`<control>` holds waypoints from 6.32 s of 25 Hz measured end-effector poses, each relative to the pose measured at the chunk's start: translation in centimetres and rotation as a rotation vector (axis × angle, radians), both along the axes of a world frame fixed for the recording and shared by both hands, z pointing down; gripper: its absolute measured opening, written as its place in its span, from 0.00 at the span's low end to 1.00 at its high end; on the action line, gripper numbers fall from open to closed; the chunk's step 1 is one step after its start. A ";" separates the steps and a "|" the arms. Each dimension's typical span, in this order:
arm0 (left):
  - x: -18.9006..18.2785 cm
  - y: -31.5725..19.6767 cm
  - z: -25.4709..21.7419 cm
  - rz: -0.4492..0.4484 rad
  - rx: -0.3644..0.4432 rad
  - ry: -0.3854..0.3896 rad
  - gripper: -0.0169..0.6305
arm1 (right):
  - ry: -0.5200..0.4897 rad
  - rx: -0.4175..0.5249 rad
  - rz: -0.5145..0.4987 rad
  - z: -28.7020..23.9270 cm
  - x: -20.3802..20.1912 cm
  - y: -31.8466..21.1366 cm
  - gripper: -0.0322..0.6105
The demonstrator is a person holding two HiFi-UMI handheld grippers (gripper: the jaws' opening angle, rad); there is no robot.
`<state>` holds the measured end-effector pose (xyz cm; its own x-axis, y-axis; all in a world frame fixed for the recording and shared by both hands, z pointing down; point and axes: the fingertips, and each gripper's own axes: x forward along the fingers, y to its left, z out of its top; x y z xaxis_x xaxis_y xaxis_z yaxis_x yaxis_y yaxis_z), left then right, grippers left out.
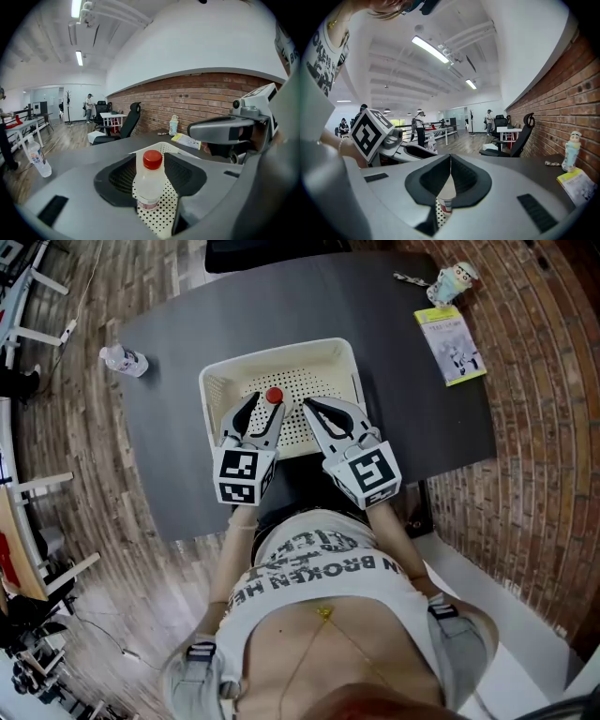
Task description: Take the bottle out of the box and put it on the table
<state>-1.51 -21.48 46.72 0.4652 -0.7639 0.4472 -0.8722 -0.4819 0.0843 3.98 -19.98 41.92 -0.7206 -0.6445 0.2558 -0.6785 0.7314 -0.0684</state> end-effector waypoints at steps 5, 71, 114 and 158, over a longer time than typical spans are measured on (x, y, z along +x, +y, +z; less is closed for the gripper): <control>0.5 -1.0 0.8 0.029 0.003 -0.029 0.31 | 0.009 -0.006 0.010 0.5 0.3 -0.5 0.06; 1.4 -0.3 1.8 0.085 0.030 -0.032 0.27 | 0.007 0.060 0.042 -1.7 2.5 2.8 0.06; -0.6 3.5 -13.4 0.100 0.202 0.032 0.27 | 0.031 0.065 0.041 -1.8 3.2 4.9 0.06; -3.7 4.9 -14.9 0.076 0.215 0.058 0.27 | 0.061 0.056 0.049 -1.2 2.0 5.3 0.06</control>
